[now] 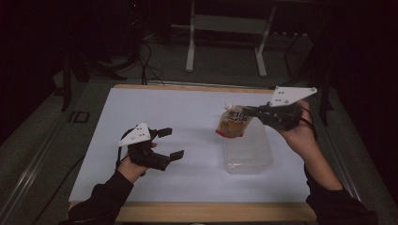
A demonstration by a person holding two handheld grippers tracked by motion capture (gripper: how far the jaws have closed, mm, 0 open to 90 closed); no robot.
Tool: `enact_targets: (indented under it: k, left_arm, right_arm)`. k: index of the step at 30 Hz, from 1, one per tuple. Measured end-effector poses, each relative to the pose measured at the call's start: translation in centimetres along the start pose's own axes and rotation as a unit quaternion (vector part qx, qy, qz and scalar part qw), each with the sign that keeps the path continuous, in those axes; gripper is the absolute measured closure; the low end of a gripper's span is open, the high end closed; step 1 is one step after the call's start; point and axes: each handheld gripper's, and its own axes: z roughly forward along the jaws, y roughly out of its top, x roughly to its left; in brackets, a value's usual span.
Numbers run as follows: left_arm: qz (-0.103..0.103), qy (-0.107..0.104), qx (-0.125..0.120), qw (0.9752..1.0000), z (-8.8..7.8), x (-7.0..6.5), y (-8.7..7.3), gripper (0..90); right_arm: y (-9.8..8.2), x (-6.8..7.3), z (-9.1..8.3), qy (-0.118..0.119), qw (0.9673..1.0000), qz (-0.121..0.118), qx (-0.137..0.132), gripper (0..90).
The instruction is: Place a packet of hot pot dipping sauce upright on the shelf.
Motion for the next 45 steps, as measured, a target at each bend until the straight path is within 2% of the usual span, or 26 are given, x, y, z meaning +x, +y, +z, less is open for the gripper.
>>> enact_targets:
  k: [1, 3, 6, 9, 13, 16, 21, 26, 38, 45]
  left_arm:
    - [0.002, 0.001, 0.006, 1.0, -0.2, 0.0, -0.5, 8.9]
    - [0.01, 0.001, -0.003, 0.9999, -0.7, 0.0, -1.4, 8.8]
    - [-0.008, -0.014, -0.003, 0.9999, -1.2, 0.1, -3.3, 8.8]
    - [-0.01, -0.008, 0.005, 0.9999, -1.6, 0.2, -4.7, 8.8]
    - [-0.012, -0.002, 0.009, 0.9999, -2.0, 0.4, -5.5, 8.8]
    - [-0.007, -0.002, 0.009, 0.9999, -1.9, 0.5, -5.9, 8.8]
    - [-0.019, -0.002, 0.0, 0.9998, -1.9, 0.7, -6.2, 8.8]
    - [-0.028, 0.0, -0.003, 0.9996, -2.0, 0.9, -6.4, 8.8]
    - [-0.043, 0.005, -0.001, 0.9991, -2.2, 1.3, -6.5, 8.8]
    - [-0.045, 0.002, -0.003, 0.999, -2.3, 1.4, -6.5, 8.8]
  right_arm:
    - [0.0, -0.2, 0.0, -0.001, 1.0, 0.0, 0.002, 90.0]
    - [0.0, -0.8, 0.1, -0.003, 1.0, -0.004, 0.007, 90.0]
    - [0.0, -1.8, 0.3, -0.003, 0.9997, -0.015, 0.018, 90.0]
    - [-0.1, -2.7, 0.5, 0.005, 0.9993, -0.024, 0.028, 90.0]
    - [-0.3, -4.0, 0.8, 0.012, 0.9986, -0.031, 0.042, 90.0]
    - [-0.5, -4.7, 1.2, 0.017, 0.9978, -0.037, 0.052, 90.0]
    - [-0.7, -5.8, 1.8, 0.027, 0.9969, -0.038, 0.063, 90.0]
    - [-1.0, -6.8, 2.8, 0.023, 0.9957, -0.037, 0.082, 90.0]
    - [-2.1, -8.9, 5.4, 0.022, 0.9935, -0.031, 0.107, 90.0]
    - [-2.1, -9.4, 6.7, 0.022, 0.9912, -0.039, 0.124, 90.0]
